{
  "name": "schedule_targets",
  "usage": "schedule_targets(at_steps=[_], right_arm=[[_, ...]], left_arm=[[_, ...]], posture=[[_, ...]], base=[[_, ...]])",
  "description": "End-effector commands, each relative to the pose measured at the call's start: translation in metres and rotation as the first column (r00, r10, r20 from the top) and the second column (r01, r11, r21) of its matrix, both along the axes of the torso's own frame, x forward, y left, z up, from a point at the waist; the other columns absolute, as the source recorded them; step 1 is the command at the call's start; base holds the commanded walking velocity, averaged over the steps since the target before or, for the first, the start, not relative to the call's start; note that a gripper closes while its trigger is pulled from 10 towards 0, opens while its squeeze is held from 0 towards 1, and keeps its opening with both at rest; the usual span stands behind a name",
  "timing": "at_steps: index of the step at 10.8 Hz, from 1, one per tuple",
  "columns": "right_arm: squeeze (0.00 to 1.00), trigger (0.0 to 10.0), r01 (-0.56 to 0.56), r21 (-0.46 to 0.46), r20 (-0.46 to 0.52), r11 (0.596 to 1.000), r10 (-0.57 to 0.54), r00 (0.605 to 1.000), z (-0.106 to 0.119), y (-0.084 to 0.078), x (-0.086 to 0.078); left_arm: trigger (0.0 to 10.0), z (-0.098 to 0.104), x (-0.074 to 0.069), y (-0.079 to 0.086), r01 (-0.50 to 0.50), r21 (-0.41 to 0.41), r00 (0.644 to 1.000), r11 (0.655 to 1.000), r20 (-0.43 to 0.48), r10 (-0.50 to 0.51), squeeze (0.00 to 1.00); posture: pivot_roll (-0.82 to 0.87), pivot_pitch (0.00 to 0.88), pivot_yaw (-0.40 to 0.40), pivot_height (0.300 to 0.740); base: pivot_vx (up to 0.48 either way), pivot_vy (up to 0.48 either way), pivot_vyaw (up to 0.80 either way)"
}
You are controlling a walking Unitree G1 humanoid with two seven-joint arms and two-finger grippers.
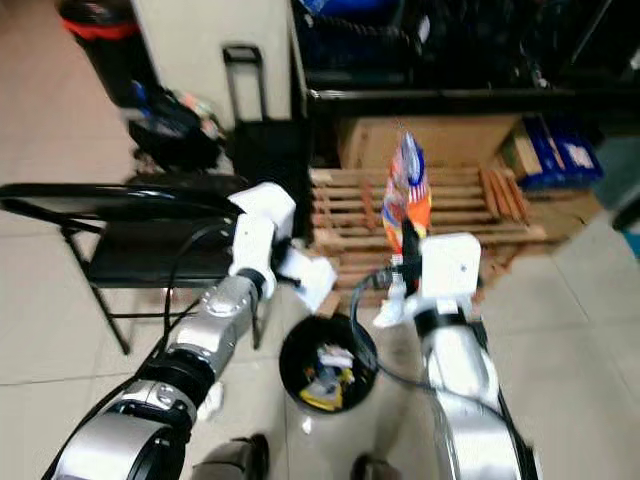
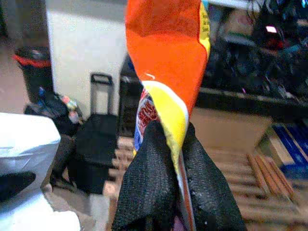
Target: Picking trash to rubbish bin
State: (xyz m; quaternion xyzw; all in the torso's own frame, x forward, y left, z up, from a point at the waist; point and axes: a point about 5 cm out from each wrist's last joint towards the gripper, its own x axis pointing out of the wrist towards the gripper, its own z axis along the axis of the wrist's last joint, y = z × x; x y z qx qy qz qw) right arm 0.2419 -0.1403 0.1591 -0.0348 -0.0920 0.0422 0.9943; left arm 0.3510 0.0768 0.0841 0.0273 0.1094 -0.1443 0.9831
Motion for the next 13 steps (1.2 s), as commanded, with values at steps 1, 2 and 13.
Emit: schedule_targets(at_steps=[1,2,13], right_arm=[[0.00,10.0,0.020,-0.005,-0.002,1.000,-0.020,1.000,0.002,-0.002,-0.006],[0.00,10.0,0.040,-0.007,-0.037,0.999,-0.040,0.999,-0.003,-0.003,-0.020],[0.00,10.0,0.126,-0.100,-0.186,0.987,-0.143,0.972,-0.009,-0.028,-0.080]], left_arm=[[10.0,-0.006,-0.004,-0.004,0.017,0.012,1.000,1.000,-0.020,-0.017,0.00],[10.0,-0.019,-0.012,-0.004,0.034,0.029,0.998,0.999,-0.059,-0.032,0.00],[10.0,-0.073,-0.040,0.030,-0.031,0.247,0.975,0.969,-0.205,0.083,0.00]], posture=[[0.01,0.257,-0.069,0.740],[-0.04,0.300,-0.074,0.740],[-0.16,0.365,-0.106,0.740]], base=[[0.000,0.000,0.00],[0.000,0.000,0.00],[0.000,0.000,0.00]])
